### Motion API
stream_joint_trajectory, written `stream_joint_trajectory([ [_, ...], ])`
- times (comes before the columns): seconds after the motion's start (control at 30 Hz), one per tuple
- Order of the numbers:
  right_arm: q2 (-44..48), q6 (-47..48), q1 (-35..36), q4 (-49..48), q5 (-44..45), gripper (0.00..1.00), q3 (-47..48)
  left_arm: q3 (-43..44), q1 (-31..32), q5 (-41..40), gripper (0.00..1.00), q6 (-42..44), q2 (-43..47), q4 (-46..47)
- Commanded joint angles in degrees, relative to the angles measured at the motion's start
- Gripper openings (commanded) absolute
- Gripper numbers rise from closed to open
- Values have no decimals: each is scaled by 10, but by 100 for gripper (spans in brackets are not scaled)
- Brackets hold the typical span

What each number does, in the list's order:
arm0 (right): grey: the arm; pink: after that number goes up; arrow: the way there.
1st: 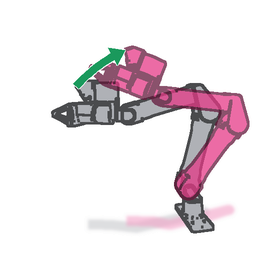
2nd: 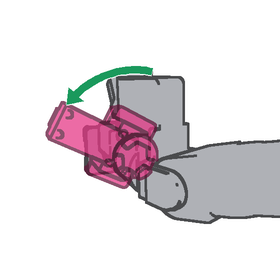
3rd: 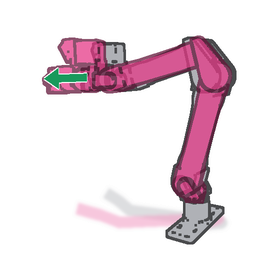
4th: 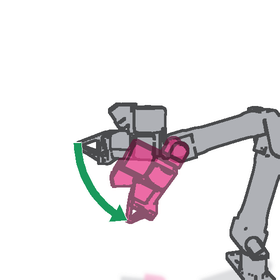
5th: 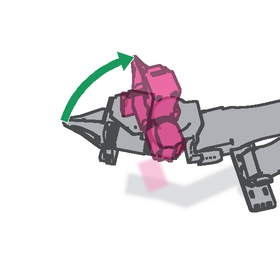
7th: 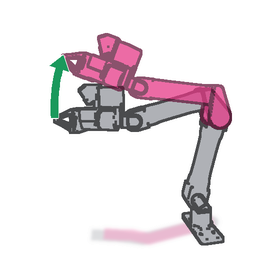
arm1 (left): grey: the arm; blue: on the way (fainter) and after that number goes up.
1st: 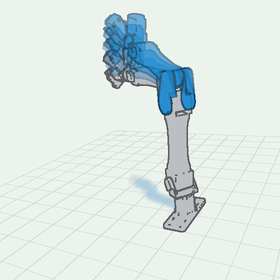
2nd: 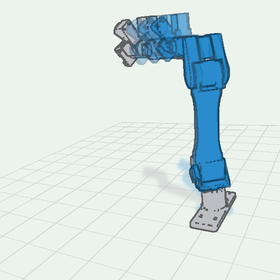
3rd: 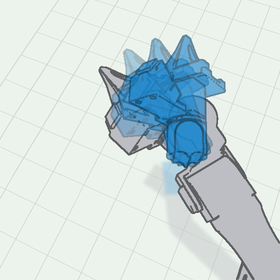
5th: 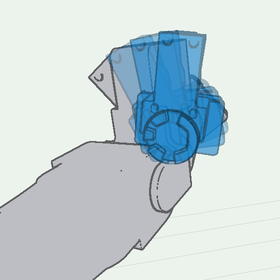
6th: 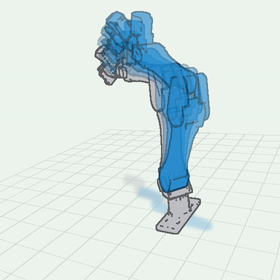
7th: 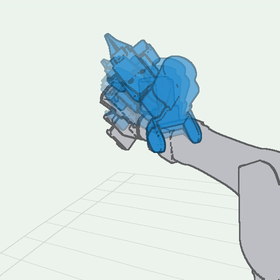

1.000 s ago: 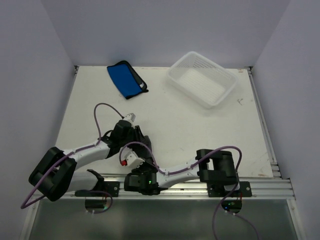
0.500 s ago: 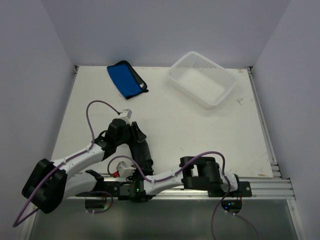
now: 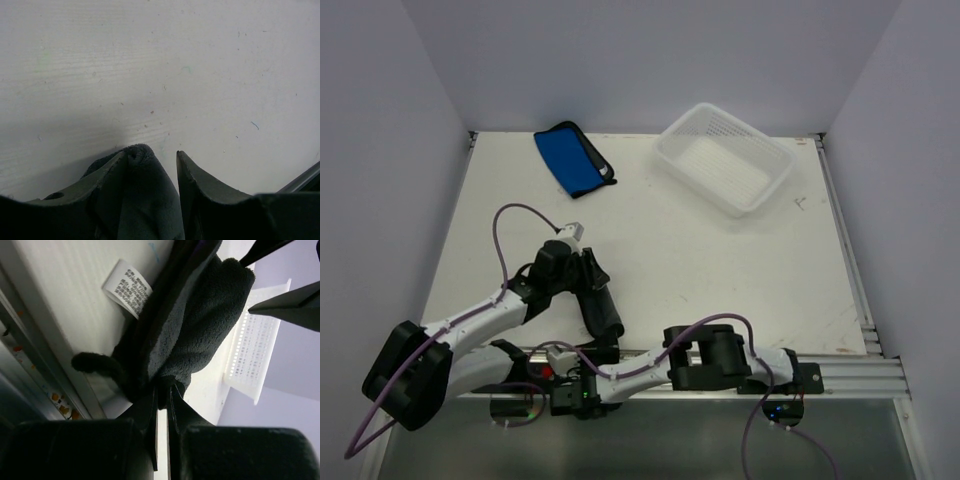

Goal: Roll the towels
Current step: Roll the towel

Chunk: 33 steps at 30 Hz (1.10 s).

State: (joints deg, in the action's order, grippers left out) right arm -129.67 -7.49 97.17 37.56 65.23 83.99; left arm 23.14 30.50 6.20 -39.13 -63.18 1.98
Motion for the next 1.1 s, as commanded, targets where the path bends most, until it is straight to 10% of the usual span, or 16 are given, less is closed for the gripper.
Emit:
stream_joint_trajectory([
  [0.0,-30,41,18,15,-73,0,28,24,-3,-7,48,26,15,-19],
  [0.27,-63,70,24,46,-130,0,57,55,-3,0,49,36,56,-74],
  [0.67,-103,91,25,102,-169,0,99,-65,1,184,48,-32,9,110],
  [1.07,-80,59,24,88,-152,8,70,-125,3,102,47,-66,-26,133],
])
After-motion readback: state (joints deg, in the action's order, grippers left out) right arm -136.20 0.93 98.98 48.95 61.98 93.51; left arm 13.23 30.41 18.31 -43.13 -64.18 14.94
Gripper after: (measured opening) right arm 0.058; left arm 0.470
